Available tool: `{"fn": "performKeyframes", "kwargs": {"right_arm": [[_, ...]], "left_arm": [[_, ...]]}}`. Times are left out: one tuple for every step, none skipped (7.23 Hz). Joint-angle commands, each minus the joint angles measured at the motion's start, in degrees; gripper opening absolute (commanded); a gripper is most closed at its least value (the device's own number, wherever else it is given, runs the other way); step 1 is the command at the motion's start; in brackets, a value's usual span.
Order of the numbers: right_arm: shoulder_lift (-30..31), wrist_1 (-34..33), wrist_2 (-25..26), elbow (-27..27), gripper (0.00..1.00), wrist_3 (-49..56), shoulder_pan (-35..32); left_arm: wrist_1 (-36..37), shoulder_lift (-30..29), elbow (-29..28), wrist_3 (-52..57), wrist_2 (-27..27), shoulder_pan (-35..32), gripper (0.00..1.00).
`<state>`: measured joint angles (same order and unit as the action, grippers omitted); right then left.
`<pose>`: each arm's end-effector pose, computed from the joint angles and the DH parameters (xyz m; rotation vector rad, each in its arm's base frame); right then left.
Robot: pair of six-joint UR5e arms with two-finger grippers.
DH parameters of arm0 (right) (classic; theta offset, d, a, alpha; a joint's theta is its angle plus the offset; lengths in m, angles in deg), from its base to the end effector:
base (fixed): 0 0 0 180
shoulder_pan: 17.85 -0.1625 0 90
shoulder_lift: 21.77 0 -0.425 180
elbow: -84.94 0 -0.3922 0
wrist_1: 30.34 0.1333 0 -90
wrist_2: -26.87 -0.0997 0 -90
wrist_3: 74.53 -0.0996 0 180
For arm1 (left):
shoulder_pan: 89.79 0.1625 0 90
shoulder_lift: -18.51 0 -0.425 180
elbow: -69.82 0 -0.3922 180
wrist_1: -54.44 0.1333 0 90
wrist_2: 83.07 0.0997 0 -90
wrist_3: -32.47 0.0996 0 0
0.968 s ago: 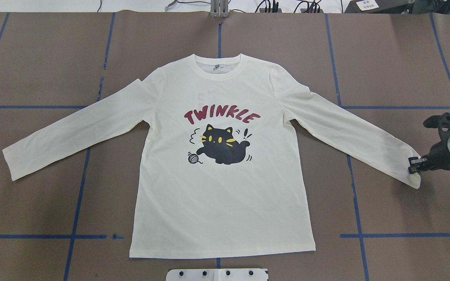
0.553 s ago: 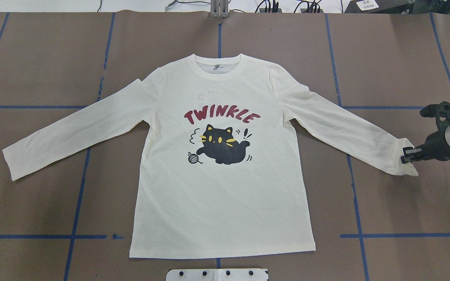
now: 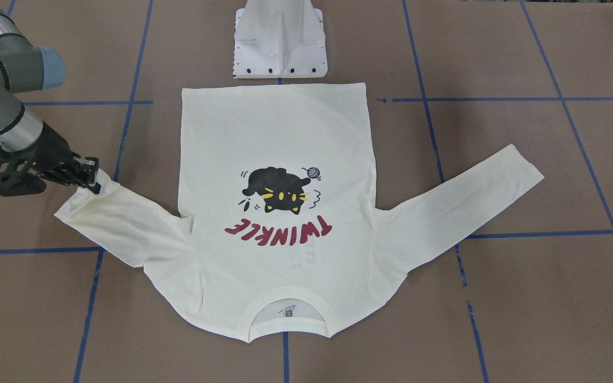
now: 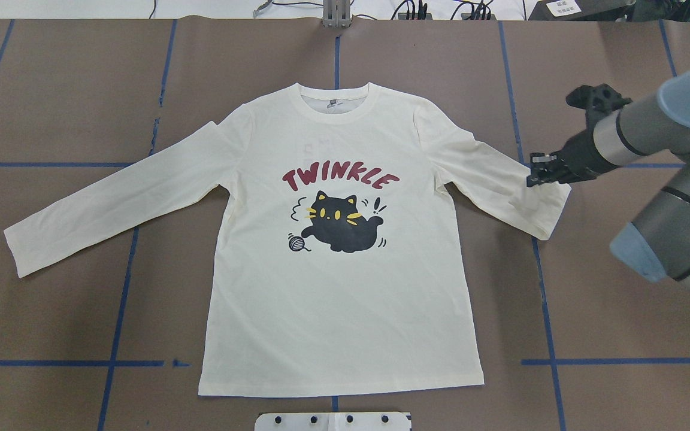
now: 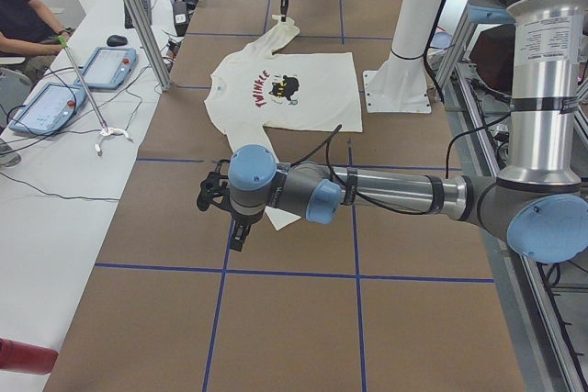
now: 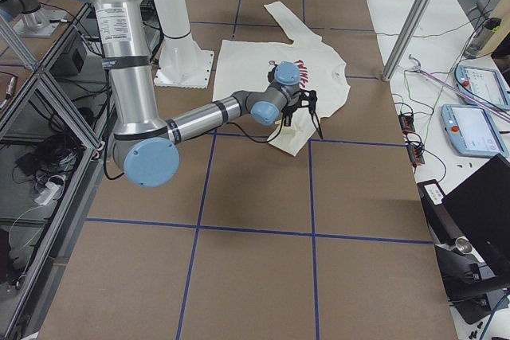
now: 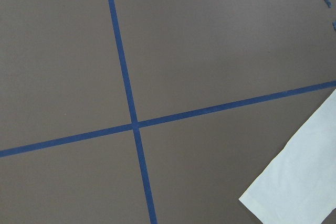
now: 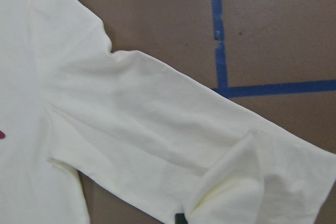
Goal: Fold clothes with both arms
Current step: 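Lift the cuff with the right gripper and carry it toward the collar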
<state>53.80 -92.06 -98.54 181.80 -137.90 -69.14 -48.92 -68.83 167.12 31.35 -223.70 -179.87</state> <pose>-0.3149 -0.5137 0.4084 0.0761 -1.0118 0.1257 -0.0570 -0.4855 0.5846 0.2854 0.8786 0.1193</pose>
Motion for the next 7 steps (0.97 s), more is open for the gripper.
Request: {"fn": "performKeyframes", "kwargs": {"right_arm": [[-15.6, -1.7, 0.2, -10.9, 0.0, -3.3, 0.2], [-20.4, -1.7, 0.2, -14.1, 0.0, -4.6, 0.2], [-23.2, -1.6, 0.6, -15.0, 0.0, -5.3, 0.4], [-28.1, -1.5, 0.7, -17.8, 0.0, -5.4, 0.9], [-33.7, -1.1, 1.2, -22.9, 0.0, -5.4, 1.7], [-36.8, -0.4, 3.4, -25.4, 0.0, -5.3, 3.8], [-37.9, 1.6, 8.5, -25.7, 0.0, -5.6, 7.5]], "left_arm": [[0.0, -0.3, 0.0, 0.0, 0.0, 0.0, 1.0], [0.0, -0.4, -0.1, 0.0, 0.1, 0.0, 1.0], [0.0, -0.5, -0.3, 0.0, 0.0, 0.0, 1.0], [0.0, -0.5, -0.4, 0.0, 0.0, 0.0, 1.0], [0.0, -0.5, -0.4, 0.0, 0.0, 0.0, 1.0], [0.0, -0.5, -0.4, 0.0, 0.1, 0.0, 1.0], [0.0, -0.5, -0.4, 0.0, 0.1, 0.0, 1.0]]}}
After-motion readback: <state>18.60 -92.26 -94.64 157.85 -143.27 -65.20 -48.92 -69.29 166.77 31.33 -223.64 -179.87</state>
